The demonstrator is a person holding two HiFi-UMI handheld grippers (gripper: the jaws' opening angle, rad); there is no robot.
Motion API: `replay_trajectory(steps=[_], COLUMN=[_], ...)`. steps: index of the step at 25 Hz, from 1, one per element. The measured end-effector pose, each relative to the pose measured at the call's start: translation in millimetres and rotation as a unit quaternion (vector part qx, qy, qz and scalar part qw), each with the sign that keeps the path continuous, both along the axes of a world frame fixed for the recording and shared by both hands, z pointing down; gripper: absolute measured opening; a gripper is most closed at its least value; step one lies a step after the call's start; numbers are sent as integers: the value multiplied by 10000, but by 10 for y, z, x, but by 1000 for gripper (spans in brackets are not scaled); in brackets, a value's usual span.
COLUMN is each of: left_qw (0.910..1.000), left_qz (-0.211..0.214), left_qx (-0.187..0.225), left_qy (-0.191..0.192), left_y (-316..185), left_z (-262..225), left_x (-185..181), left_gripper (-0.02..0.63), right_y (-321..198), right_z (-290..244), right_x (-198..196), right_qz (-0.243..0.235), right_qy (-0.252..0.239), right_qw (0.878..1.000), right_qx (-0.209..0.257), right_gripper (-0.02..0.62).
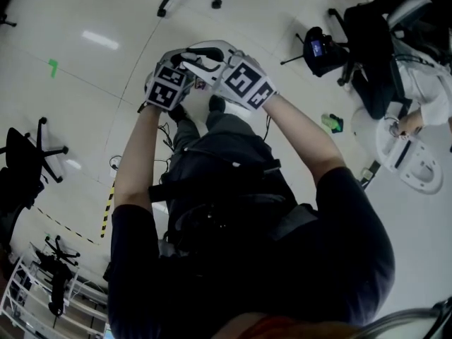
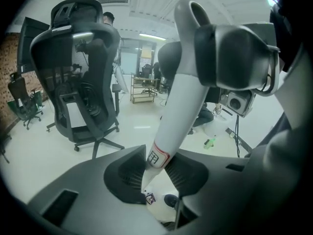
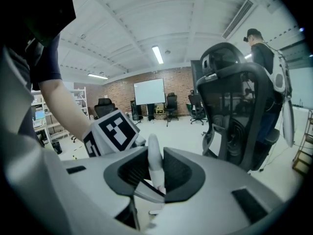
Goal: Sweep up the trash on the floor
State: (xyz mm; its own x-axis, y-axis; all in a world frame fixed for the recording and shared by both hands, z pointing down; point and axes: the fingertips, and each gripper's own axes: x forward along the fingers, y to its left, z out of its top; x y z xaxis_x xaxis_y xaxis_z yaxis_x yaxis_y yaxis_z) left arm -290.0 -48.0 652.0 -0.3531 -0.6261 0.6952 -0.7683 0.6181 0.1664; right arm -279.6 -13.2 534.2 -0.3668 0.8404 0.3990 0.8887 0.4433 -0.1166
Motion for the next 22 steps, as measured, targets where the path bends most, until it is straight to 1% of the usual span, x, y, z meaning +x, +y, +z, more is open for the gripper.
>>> replay_trajectory(steps=[3,6,10,14,22], left_qw=[9999,9997,9987,9971,9934], left_qz=[138,256,467,637,533], left_qx=[54,38,-98,-312,-789], left_qy=[2,-38,-169,-263,-636], left_y=[-153,-248,-343,-311,-3], left_z=[-24,-58,-75,-75,-191], left_x=[7,55,106,110,71], left_gripper=[106,103,97,94,92], right_y=[-125,-196,-287,-258,64], right_z=[-30,-62,-87,-98,-232], right_x=[-22,18,62,63,84], right_qz=[81,46,72,39,-309], right_qy=[-47,-102,-141,-111,-273], right_qw=[9999,9999,9998,9998,9985], right_qx=[-71,-62,-83,-187,-372], right_gripper=[110,110,110,110,110])
